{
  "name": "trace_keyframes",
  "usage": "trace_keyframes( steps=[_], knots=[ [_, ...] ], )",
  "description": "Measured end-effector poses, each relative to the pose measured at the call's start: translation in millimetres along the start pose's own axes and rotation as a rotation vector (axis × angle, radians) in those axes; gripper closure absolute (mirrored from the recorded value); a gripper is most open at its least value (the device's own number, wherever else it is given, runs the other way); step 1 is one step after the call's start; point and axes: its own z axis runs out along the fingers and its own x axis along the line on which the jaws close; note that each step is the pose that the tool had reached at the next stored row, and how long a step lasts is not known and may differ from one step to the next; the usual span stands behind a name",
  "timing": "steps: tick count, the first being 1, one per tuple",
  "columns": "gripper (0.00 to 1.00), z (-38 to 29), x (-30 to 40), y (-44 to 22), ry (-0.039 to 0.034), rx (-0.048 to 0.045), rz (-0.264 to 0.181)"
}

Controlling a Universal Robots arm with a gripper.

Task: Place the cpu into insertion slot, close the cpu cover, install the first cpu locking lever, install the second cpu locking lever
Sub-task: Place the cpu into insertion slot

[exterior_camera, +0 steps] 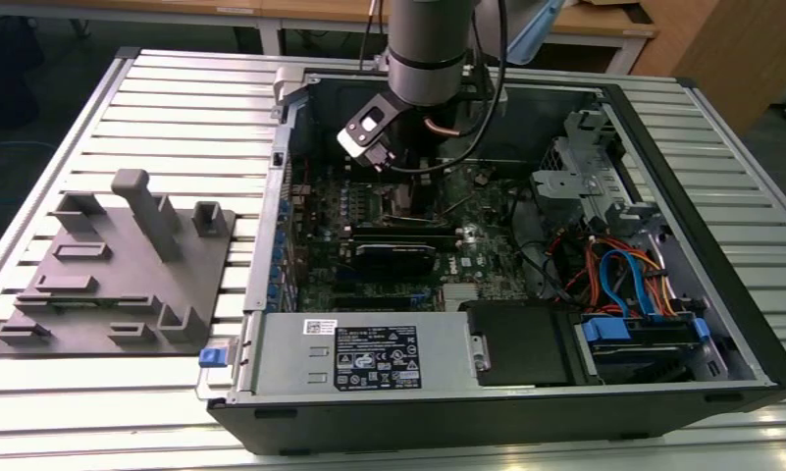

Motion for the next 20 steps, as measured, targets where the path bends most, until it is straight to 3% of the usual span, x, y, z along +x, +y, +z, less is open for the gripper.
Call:
trace_keyframes(
  steps=[20],
  knots=[
    [0.46,11.5,6.4,-3.7,0.0022,0.0001,0.015]
  ],
)
